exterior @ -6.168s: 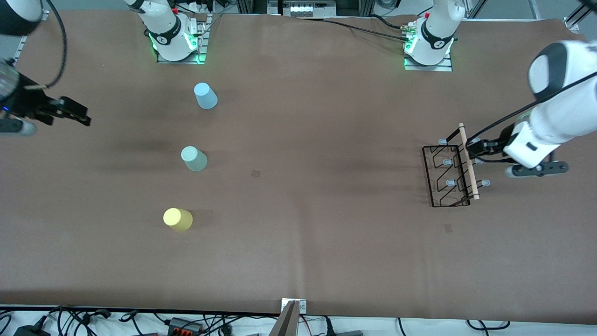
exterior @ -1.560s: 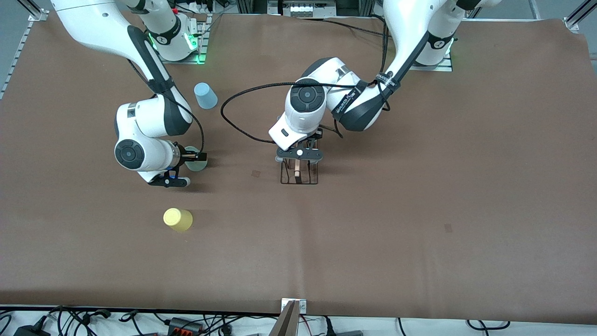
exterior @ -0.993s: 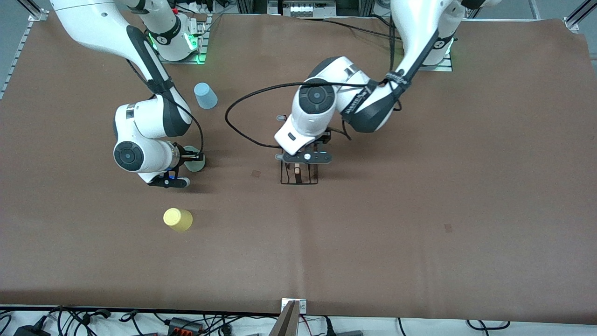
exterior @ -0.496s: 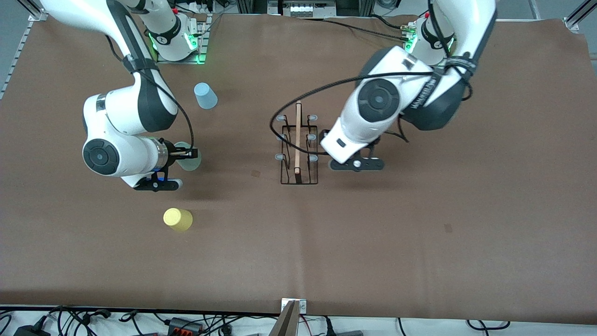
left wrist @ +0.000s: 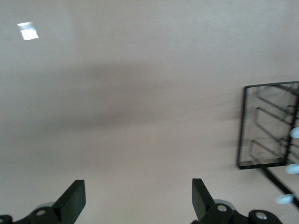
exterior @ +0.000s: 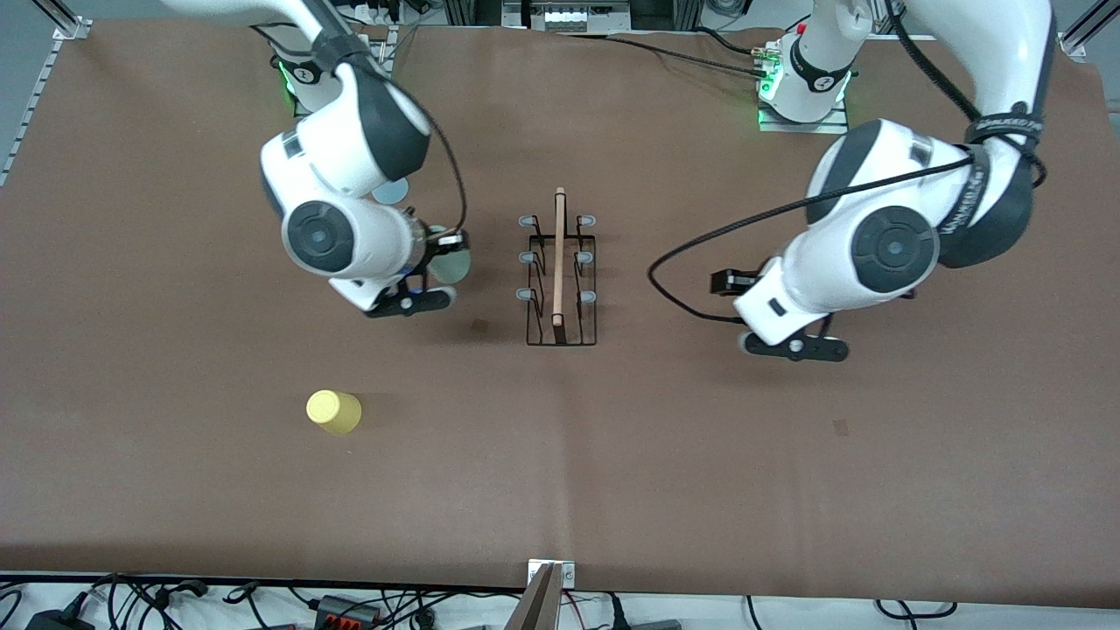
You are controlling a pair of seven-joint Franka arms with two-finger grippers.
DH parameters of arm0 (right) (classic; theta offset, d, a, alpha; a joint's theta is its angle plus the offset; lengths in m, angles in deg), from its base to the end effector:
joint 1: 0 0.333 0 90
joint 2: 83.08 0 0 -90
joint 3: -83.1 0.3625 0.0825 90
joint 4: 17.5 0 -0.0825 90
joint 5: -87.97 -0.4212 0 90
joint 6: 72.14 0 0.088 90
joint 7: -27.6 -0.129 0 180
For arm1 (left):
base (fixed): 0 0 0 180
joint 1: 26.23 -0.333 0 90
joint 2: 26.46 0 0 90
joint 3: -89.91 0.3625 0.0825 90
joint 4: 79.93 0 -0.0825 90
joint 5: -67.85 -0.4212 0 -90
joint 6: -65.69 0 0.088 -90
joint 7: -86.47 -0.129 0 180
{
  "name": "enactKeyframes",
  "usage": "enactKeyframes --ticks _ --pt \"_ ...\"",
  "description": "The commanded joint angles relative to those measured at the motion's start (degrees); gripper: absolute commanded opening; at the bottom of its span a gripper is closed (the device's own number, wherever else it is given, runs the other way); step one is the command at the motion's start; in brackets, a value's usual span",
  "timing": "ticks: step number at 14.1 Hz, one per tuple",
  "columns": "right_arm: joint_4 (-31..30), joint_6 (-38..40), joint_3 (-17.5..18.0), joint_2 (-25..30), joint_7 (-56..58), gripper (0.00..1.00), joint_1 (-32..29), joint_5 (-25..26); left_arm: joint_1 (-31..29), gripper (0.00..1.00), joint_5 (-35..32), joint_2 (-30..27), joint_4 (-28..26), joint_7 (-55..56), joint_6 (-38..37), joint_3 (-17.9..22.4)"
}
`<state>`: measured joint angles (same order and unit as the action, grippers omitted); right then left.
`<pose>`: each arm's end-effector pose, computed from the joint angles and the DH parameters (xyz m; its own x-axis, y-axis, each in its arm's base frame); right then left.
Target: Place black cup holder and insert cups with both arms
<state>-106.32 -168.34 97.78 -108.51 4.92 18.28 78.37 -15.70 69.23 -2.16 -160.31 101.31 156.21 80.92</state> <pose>0.5821 0.3741 0.3894 0.9155 0.1427 -0.3761 0.1030 -0.9869 -0.1239 0.6701 -0.2220 0.4591 0.9644 -0.0732 -0.2541 -0.0696 -0.9973 0.0233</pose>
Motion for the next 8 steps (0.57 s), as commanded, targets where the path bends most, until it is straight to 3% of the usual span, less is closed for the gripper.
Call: enactKeyframes --ticks 1,4,8 --pt "1.20 0.93 0.52 -0.15 -6.46 0.26 3.76 -0.59 -0.34 1.00 0.02 -7.07 -7.94 -8.04 1.68 6.06" --pt "1.11 0.40 0.44 -0.24 -9.65 0.26 7.11 -0.68 -6.30 1.00 0.19 -10.31 -9.78 -16.84 2.55 7.40" --pt "1.11 -1.88 0.44 -1.11 -10.35 0.26 8.87 -2.17 -7.20 1.00 0.98 -22.43 -27.59 -16.59 16.93 9.16"
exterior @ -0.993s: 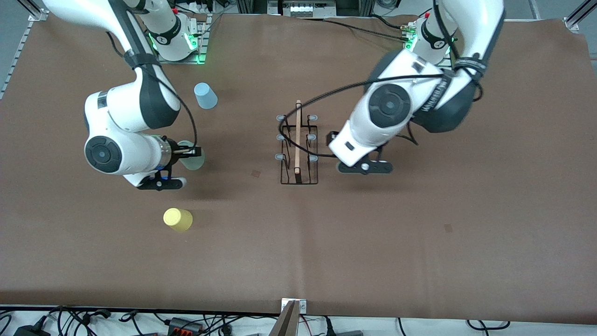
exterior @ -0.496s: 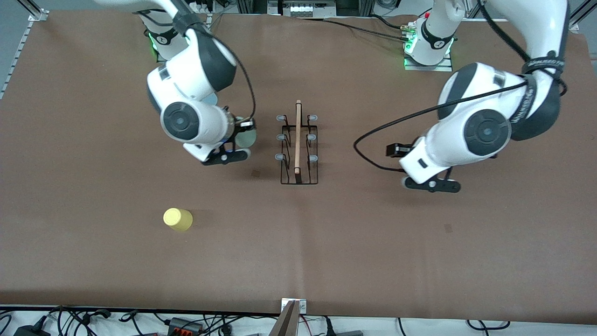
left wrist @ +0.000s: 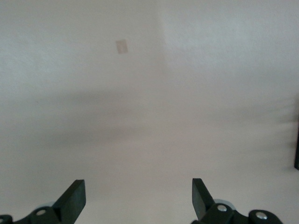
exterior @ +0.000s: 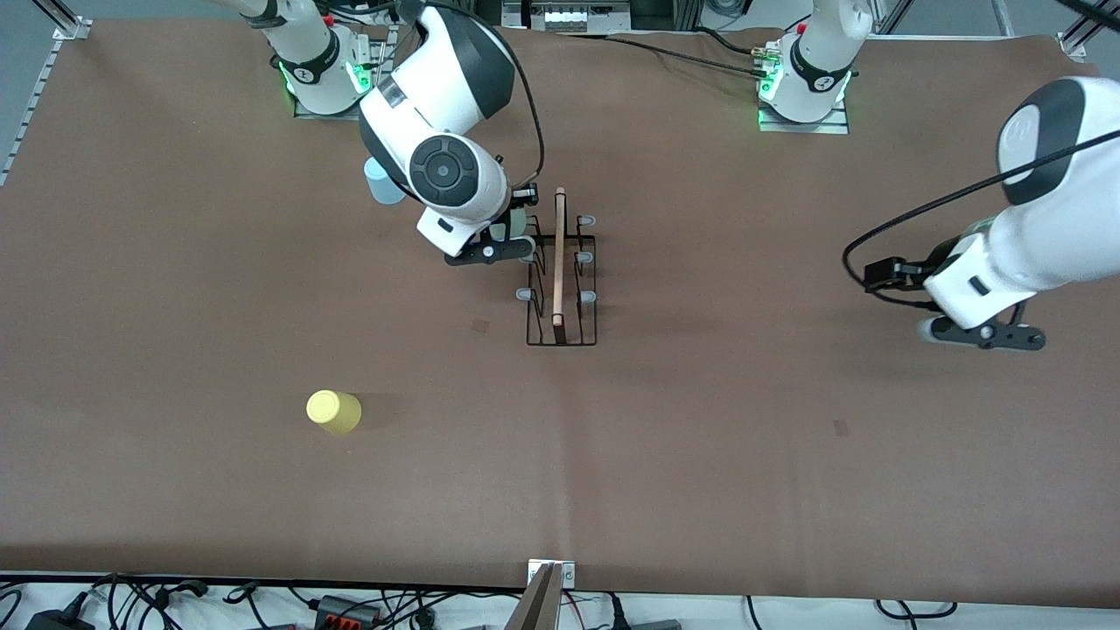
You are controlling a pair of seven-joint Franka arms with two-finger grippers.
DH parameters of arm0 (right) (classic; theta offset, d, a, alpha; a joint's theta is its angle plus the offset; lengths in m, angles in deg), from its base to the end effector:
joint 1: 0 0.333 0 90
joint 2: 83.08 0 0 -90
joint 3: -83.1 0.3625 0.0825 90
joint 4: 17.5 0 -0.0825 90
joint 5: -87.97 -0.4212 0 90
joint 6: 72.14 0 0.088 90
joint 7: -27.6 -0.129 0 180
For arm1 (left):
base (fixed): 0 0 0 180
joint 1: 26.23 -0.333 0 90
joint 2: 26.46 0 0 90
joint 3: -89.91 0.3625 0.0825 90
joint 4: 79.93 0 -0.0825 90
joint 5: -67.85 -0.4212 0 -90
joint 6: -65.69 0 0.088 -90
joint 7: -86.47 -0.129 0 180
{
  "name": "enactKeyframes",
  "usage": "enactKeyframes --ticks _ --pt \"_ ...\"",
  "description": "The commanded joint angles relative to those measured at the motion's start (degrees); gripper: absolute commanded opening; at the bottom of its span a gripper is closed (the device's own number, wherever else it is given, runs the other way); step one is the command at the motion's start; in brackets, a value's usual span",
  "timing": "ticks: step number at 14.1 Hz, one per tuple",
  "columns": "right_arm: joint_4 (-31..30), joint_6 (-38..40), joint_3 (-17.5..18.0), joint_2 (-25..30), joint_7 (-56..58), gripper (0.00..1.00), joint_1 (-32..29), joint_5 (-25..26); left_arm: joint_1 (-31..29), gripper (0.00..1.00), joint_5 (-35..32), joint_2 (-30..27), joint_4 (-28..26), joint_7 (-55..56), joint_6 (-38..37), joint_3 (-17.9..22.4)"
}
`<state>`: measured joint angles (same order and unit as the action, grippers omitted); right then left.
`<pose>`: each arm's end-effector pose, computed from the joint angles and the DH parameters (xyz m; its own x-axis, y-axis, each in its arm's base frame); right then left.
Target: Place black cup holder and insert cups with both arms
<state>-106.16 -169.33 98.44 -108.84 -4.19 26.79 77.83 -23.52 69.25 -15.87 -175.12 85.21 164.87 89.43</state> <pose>0.5181 0.4640 0.3888 0.9131 0.1303 -0.3865 0.1067 -0.9909 -0.0822 0.6469 -0.0385 0.5008 0.9907 -0.0734 -0.1144 -0.0707 -0.9971 0.0276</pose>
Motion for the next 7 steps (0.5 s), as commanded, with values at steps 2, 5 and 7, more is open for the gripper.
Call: enactKeyframes --ticks 2,5,7 --pt "1.03 -1.33 -0.23 -1.40 -2.83 0.27 0.97 -2.08 0.01 1.00 0.97 -9.72 -13.62 2.56 9.99 1.44" --pt "0.94 -2.82 -0.23 -2.89 -2.75 0.27 1.42 -2.08 0.01 1.00 0.71 -9.02 -7.23 6.27 6.32 3.64" --pt "0.95 -2.91 -0.23 -3.25 -2.84 0.27 1.77 -1.99 0.01 1.00 0.44 -7.61 -0.64 6.44 0.00 3.64"
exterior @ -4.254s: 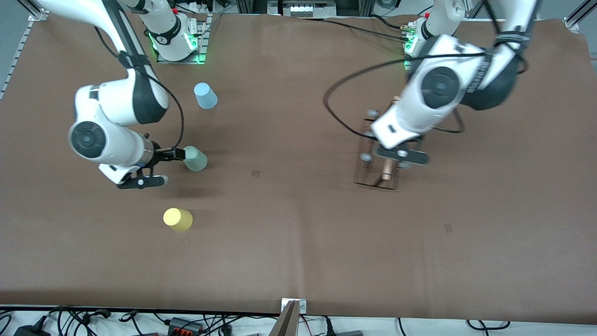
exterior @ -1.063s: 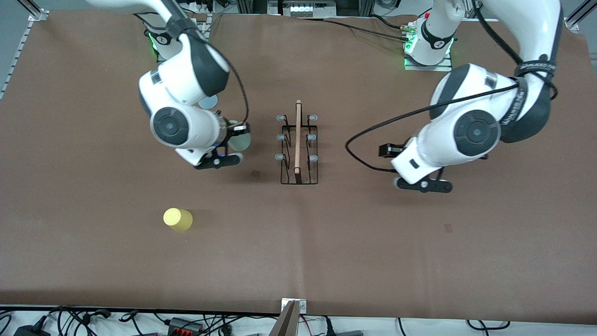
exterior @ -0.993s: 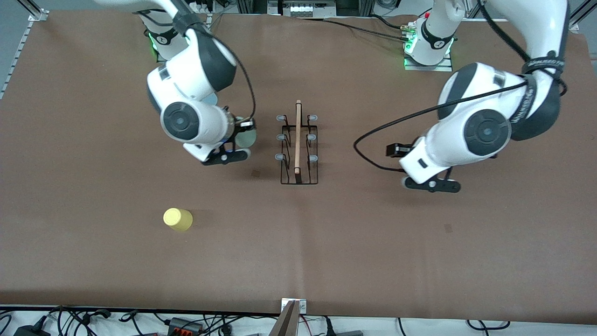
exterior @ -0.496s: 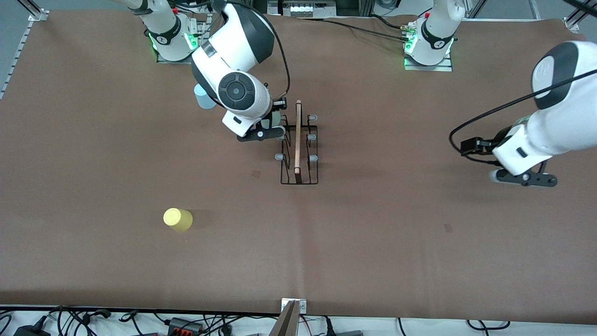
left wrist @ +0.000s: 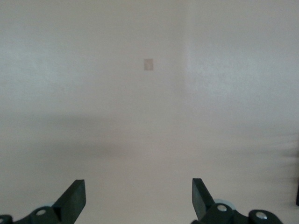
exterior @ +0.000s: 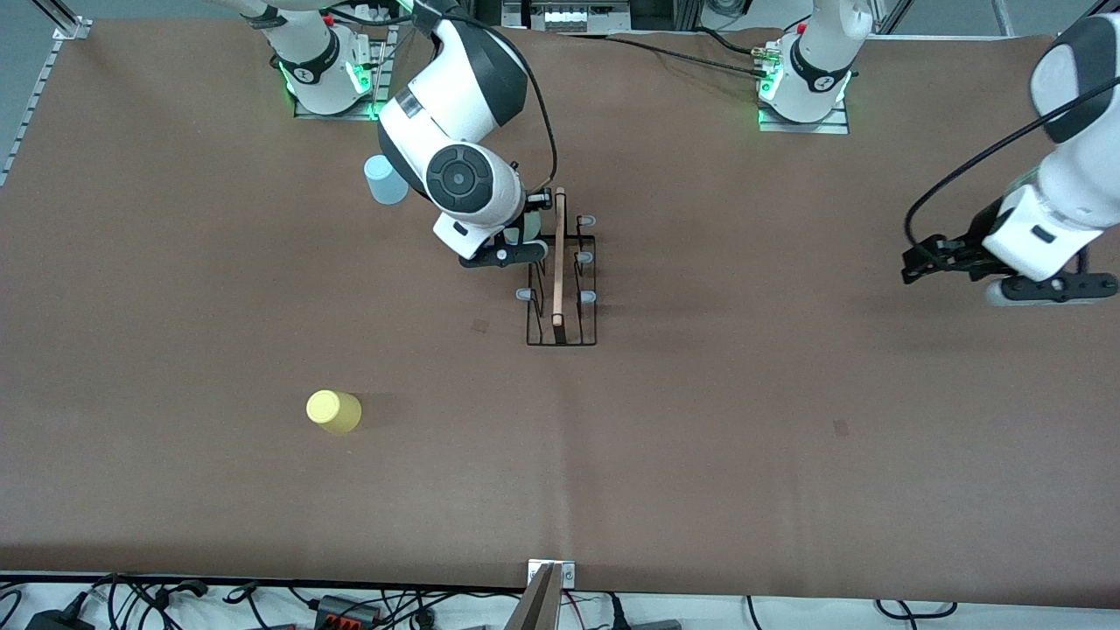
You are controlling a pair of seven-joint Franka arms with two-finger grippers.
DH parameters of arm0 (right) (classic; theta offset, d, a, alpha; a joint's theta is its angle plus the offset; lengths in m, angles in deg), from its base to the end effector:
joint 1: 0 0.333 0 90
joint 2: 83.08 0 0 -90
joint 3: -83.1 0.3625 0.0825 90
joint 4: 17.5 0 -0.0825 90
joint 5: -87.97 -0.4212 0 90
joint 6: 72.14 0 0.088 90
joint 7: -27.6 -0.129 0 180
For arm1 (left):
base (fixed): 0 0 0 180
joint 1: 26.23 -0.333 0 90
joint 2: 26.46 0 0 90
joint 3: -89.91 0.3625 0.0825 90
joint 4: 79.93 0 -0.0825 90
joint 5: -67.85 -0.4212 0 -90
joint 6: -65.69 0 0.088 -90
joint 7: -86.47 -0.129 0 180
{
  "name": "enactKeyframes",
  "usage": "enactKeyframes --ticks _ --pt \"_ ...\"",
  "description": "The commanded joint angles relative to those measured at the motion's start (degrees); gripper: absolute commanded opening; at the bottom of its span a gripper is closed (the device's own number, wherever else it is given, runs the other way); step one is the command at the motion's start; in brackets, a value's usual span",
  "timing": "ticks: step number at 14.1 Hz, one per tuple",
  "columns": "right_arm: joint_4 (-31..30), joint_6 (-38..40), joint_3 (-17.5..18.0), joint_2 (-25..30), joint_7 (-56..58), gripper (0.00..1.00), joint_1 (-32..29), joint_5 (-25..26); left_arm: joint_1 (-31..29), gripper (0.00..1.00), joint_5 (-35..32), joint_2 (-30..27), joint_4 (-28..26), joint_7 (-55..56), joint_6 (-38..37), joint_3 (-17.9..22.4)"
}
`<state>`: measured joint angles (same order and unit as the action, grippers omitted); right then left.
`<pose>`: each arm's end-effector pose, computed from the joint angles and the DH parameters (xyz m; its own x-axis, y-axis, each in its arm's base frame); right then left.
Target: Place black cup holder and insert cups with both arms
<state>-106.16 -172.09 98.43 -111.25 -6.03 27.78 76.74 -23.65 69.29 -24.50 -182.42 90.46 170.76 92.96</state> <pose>0.5166 0.4791 0.3631 0.9117 0.1023 -0.3980 0.0718 -0.9933 -0.0909 0.6127 0.0021 0.5393 0.9964 0.0842 0.0092 0.0840 -0.9962 0.0232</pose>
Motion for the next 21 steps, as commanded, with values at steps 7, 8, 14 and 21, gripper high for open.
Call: enactKeyframes --ticks 7,8,14,21 --pt "0.95 -2.18 -0.21 -2.94 -0.91 0.27 2.35 -0.12 0.49 1.00 0.13 0.94 12.30 0.50 -17.43 -1.21" --pt "0.95 -2.44 -0.30 -3.73 -0.91 0.27 2.45 0.23 1.10 1.00 0.05 1.02 14.06 0.50 -18.92 -1.30" --pt "1.03 -4.38 -0.48 -4.44 -2.74 1.00 1.66 1.29 1.46 1.00 0.13 1.37 15.39 0.94 -19.91 -1.21" --pt "5.34 -0.51 -15.39 -0.31 -8.46 1.00 0.43 6.29 1.20 1.00 -0.04 1.99 15.48 0.94 -19.38 -1.21"
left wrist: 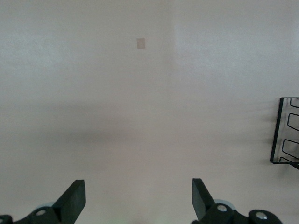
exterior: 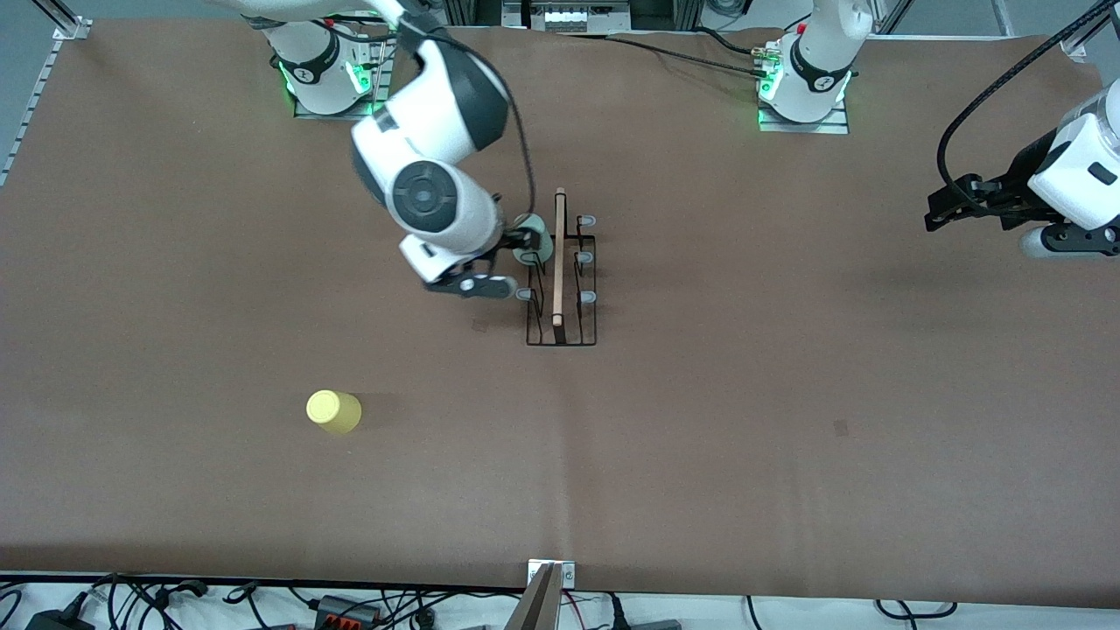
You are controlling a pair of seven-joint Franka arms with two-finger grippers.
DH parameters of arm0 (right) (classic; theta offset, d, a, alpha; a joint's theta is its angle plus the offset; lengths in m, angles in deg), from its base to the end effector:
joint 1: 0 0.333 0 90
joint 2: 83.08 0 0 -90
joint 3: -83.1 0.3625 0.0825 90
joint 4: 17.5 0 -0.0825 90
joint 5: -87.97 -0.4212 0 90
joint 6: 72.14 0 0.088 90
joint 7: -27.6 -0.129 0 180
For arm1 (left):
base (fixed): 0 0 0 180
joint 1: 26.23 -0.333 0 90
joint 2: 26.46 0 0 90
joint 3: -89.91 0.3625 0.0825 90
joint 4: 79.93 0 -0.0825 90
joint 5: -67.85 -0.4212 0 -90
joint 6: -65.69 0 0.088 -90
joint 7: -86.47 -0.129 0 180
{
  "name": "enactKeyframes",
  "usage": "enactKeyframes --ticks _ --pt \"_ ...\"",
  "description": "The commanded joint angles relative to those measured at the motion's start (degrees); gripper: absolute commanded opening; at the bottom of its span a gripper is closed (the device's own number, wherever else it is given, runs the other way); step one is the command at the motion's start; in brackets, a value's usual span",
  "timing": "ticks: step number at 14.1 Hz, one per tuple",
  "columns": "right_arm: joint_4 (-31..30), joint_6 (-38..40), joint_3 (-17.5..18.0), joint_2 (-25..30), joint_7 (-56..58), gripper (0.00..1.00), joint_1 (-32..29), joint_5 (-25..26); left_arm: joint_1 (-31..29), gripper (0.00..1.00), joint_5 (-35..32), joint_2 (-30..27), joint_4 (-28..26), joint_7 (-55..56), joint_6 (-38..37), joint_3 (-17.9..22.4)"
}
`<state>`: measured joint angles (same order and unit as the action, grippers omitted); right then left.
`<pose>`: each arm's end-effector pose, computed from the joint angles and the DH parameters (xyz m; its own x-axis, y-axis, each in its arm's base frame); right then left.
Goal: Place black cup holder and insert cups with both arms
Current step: 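Release the teal cup and move the right gripper to the yellow cup, then grasp the yellow cup with the right gripper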
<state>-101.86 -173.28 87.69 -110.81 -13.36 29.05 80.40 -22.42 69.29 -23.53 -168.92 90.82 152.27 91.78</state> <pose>0.6007 0.4064 0.3925 0.9543 -0.1658 -0.2485 -0.1699 -0.9855 0.0052 0.5998 -0.0242 0.6226 0.9947 0.0408 -0.0945 0.0425 -0.9990 0.0163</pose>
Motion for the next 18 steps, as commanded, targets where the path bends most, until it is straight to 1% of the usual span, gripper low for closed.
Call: enactKeyframes --ticks 1,2,3,5,7,9,11,13,18 --pt "1.57 -0.10 -7.20 -2.23 -1.14 1.00 -1.98 2.74 -0.03 1.00 -0.04 1.02 2.06 0.49 -0.89 -0.03" --pt "3.22 -2.28 -8.88 -4.16 -0.27 1.00 -3.64 3.00 -0.12 1.00 -0.04 1.02 2.07 0.48 -0.97 -0.03" --pt "4.72 -4.13 -9.77 -5.74 0.70 1.00 -5.83 2.91 -0.21 1.00 0.05 0.94 2.07 0.57 -1.24 -0.03" --pt "8.50 -5.47 -9.95 -9.26 5.34 1.00 -9.27 3.18 -0.21 1.00 0.05 1.02 2.07 0.57 -1.15 -0.03" --pt "10.35 -5.99 -9.95 -12.42 12.10 1.00 -12.17 3.26 -0.12 1.00 -0.04 1.02 2.41 0.57 -1.15 -0.11" --pt "11.06 -11.68 -9.95 -15.24 18.43 1.00 -14.45 3.27 0.23 1.00 0.05 0.94 2.77 0.66 -1.15 -0.11" --pt "11.15 -16.61 -9.87 -17.00 24.24 1.00 -15.25 3.09 0.23 1.00 0.14 0.93 2.77 0.66 -1.33 -0.11" --pt "11.15 -19.26 -9.87 -17.80 24.88 1.00 -15.17 3.18 0.06 1.00 0.14 0.93 2.77 0.75 -1.41 -0.11" --pt "11.06 -19.44 -9.78 -19.73 30.41 1.00 -16.13 3.09 -0.38 1.00 0.05 1.02 2.59 0.75 -3.35 0.50"
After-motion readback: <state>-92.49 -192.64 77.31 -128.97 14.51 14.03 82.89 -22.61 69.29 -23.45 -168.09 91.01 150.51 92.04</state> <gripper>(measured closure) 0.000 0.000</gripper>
